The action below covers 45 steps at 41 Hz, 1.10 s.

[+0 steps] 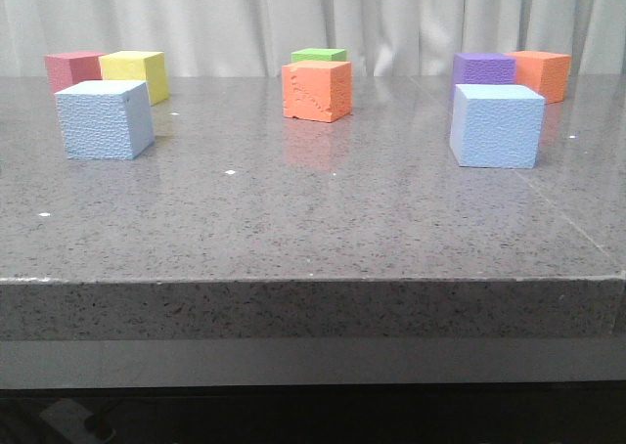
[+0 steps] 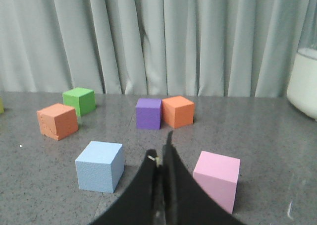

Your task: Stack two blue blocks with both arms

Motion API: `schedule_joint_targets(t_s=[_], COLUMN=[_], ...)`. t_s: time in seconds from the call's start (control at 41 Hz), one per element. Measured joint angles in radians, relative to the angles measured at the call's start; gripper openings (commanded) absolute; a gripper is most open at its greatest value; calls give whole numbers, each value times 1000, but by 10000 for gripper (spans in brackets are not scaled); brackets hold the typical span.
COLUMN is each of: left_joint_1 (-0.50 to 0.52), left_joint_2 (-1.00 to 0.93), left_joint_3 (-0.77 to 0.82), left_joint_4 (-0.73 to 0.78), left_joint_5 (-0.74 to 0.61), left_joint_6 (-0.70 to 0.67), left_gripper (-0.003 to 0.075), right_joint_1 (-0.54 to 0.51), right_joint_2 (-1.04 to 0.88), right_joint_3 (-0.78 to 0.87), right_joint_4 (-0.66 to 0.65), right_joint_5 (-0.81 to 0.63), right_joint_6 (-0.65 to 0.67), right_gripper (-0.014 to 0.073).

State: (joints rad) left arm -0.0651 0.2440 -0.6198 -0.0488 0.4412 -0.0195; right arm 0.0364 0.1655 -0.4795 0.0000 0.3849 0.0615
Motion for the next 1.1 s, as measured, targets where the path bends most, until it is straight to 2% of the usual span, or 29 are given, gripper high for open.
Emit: schedule_joint_targets(t_s=[0.122,0.317,0.732,0.854,0.902,0.951,1.049,1.098], left_joint_1=[0,0,0,0,0,0,0,0], left_joint_2=[98,190,229,229,230,236,248,252], left_joint_3=[-58,-61,-61,-61,-61,-61,-61,-59], left_joint_4=[0,0,0,0,6,26,75,89], left_joint_5=[49,68,71,73,75,78,82,82], left_joint_6=[0,0,0,0,0,0,0,0], left_gripper=[-20,-20,-20,-6,43,127,342,430], right_joint_1=[0,0,0,0,0,0,0,0], right_joint_2=[104,191,206,206,206,206,206,206], right_joint_3=[-57,-61,-61,-61,-61,-61,-61,-61], right_joint_4=[0,0,0,0,0,0,0,0], right_joint_5=[76,106,110,110,110,110,110,110], right_joint_6=[0,0,0,0,0,0,0,0], right_gripper=[-128,-128,-128,-90,-19,93,293,353])
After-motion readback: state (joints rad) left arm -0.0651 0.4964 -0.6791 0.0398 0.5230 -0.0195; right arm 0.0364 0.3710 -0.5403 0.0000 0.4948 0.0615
